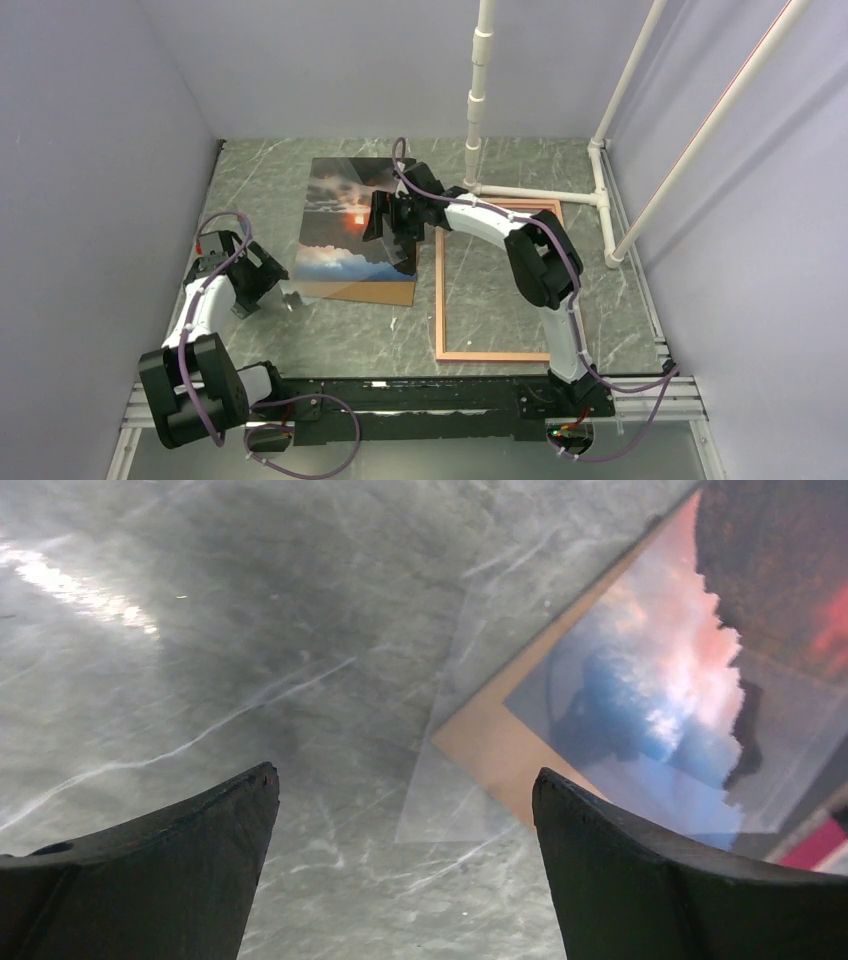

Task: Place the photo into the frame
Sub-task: Pick up the photo frame item at the center of the board.

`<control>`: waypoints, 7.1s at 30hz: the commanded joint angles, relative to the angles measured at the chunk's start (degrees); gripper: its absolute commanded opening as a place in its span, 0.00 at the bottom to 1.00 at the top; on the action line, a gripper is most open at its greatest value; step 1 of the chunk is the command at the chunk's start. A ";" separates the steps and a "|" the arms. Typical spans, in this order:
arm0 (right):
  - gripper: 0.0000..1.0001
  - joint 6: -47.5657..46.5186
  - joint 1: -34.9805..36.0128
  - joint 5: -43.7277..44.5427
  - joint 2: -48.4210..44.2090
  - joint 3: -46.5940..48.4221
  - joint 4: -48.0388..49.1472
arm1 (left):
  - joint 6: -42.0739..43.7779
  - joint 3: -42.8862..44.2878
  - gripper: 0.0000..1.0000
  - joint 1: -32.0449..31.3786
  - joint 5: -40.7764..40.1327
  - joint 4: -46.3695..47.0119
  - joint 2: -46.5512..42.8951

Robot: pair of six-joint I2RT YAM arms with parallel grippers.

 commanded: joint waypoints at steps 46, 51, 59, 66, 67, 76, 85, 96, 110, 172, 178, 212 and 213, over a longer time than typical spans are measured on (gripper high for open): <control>1.00 13.34 2.46 -6.64 2.88 -8.86 16.72 | -9.69 -15.86 0.82 1.66 32.65 29.44 -10.86; 1.00 15.00 2.52 -8.24 2.99 -10.15 19.45 | -12.75 -18.81 0.81 1.61 32.22 34.28 -11.49; 1.00 6.59 1.69 0.24 0.99 -4.62 7.15 | -11.19 -19.16 0.80 1.65 29.33 33.90 -11.19; 1.00 2.24 -1.63 4.13 1.84 1.50 0.53 | -11.54 -19.78 0.79 1.71 30.74 37.10 -9.00; 1.00 2.23 -1.89 3.94 2.06 1.45 0.65 | -11.67 -20.03 0.78 1.70 30.82 37.63 -8.81; 1.00 3.43 -1.94 0.30 3.72 -1.71 3.30 | -12.64 -20.55 0.76 1.73 31.09 41.70 -7.17; 1.00 3.62 -1.92 -0.61 3.46 -4.20 3.82 | -14.51 -22.04 0.77 1.68 32.61 47.74 -3.62; 1.00 4.79 -1.83 -2.08 4.42 -6.85 5.33 | -15.69 -23.95 0.77 1.76 33.16 54.17 -3.27; 1.00 5.04 -1.91 -3.17 5.18 -7.06 5.86 | -12.74 -19.87 0.76 1.67 29.79 51.91 3.82; 1.00 3.96 -1.79 -6.05 -0.02 -8.30 5.59 | -11.29 -16.17 0.03 1.70 37.62 68.07 18.46; 1.00 2.86 -1.73 -4.51 -6.03 -7.76 2.70 | -6.15 -12.52 0.00 1.47 33.03 50.65 5.14; 1.00 0.39 -13.07 0.65 -54.27 -22.56 -12.22 | 21.86 50.48 0.00 -40.10 -3.80 -29.80 -3.82; 1.00 0.64 -13.41 0.00 -54.68 -22.72 -12.37 | 21.47 51.31 0.00 -41.97 -6.10 -30.90 -2.82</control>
